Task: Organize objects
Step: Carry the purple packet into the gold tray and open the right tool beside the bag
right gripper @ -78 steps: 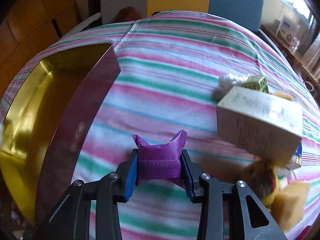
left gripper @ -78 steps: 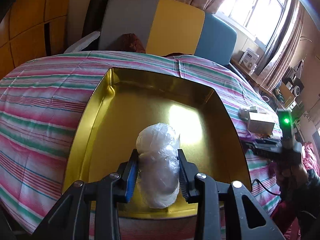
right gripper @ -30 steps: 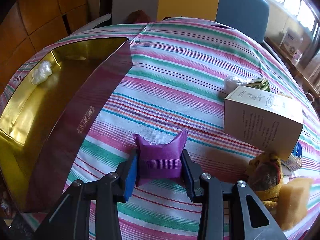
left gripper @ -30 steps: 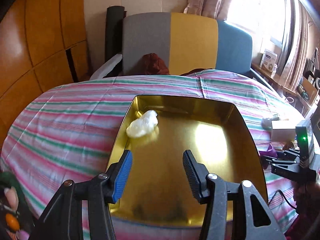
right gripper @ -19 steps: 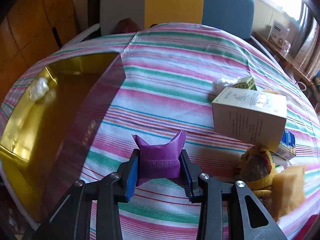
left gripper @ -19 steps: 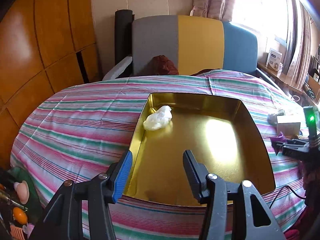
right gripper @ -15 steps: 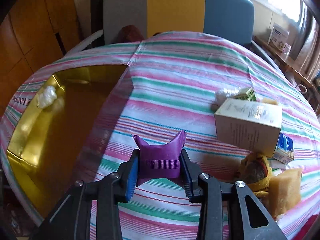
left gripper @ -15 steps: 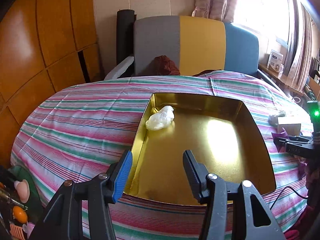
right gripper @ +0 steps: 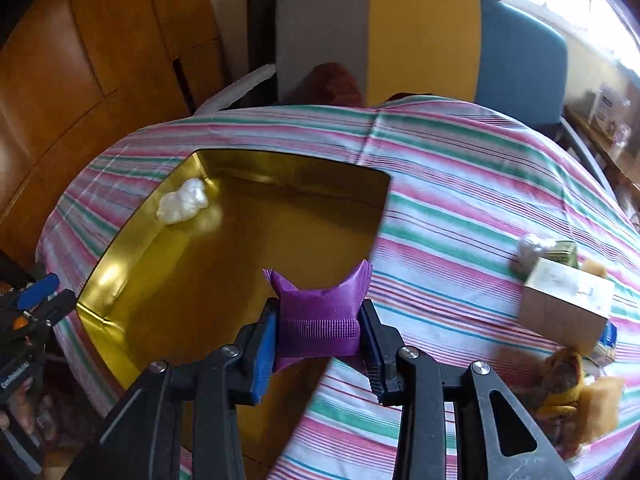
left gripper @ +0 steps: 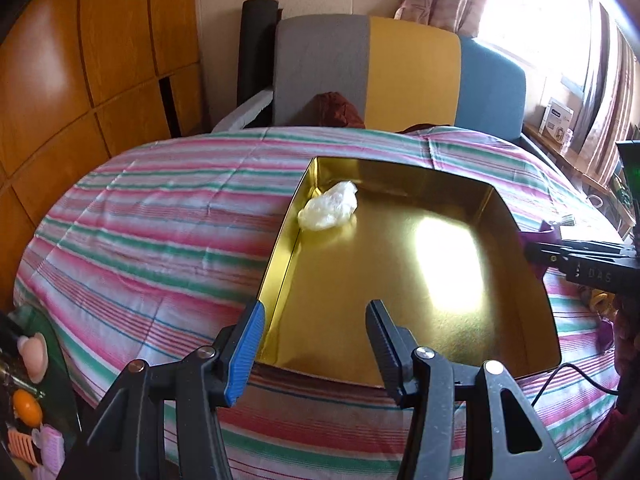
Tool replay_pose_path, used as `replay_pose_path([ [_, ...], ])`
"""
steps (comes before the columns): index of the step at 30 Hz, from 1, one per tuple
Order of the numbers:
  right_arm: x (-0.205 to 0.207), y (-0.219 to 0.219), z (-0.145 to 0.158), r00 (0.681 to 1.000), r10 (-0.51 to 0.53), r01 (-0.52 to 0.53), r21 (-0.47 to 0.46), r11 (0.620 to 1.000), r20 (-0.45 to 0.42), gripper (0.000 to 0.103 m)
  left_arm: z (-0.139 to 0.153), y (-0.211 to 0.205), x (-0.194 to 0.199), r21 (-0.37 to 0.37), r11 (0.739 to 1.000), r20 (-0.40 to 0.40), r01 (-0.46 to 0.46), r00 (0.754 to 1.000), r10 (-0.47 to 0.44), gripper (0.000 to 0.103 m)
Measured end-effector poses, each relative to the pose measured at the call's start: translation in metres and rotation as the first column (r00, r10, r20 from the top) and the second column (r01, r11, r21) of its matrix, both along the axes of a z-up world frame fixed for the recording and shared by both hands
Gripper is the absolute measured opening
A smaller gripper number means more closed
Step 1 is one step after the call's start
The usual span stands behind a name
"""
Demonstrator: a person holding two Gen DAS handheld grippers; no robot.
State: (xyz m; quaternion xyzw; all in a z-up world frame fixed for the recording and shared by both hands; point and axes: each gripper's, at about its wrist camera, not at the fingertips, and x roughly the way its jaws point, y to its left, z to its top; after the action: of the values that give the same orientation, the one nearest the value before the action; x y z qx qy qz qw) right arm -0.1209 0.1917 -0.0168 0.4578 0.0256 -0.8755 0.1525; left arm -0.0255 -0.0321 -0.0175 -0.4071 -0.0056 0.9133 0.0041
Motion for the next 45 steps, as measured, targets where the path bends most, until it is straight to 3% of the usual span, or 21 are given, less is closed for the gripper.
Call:
replay_pose_path([
  [9,-0.018,-0.058,-0.020,0.992,0.095,-0.094,-0.007,0.996,0.087,0.039,-0.007,-0.012,0.003,0.019,1.000,0.021,-0.022,1.000,0.022,0.053],
  [21,-0.028,-0.117,-0.028,0.974,0.195,-0.191,-0.045,0.981,0.118,0.039,-0.006,-0.033,0.004,0.042,0.996,0.025,-0.078,0.997,0.077,0.053],
  [27,-0.045,-0.170,-0.043,0.956,0.256,-0.261,0.012,0.965,0.143,0.039,-0.006,-0.046,0.008,0.044,0.993,0.030,-0.105,0.994,0.104,0.053],
  [31,-0.067,-0.200,-0.055,0.958,0.245,-0.261,0.103,0.960,0.149,0.039,-0.008,-0.054,0.009,0.059,0.991,0.040,-0.124,0.992,0.121,0.053],
  [33,-0.083,-0.206,-0.060,0.963,0.220,-0.237,0.100,0.966,0.156,0.040,-0.008,-0.056,0.009,0.067,0.990,0.040,-0.124,0.992,0.122,0.053],
  [37,-0.098,-0.206,-0.056,0.976,0.173,-0.180,0.041,0.983,0.135,0.047,-0.009,-0.057,0.010,0.071,0.990,0.041,-0.126,0.992,0.123,0.053],
  [41,-0.089,-0.195,-0.041,0.977,0.181,-0.178,-0.029,0.984,0.110,0.069,-0.007,-0.053,0.011,0.063,0.990,0.037,-0.122,0.992,0.120,0.053],
  [45,-0.067,-0.176,-0.028,0.978,0.188,-0.182,-0.074,0.981,0.094,0.073,-0.003,-0.046,0.013,0.055,0.993,0.023,-0.107,0.994,0.106,0.053],
])
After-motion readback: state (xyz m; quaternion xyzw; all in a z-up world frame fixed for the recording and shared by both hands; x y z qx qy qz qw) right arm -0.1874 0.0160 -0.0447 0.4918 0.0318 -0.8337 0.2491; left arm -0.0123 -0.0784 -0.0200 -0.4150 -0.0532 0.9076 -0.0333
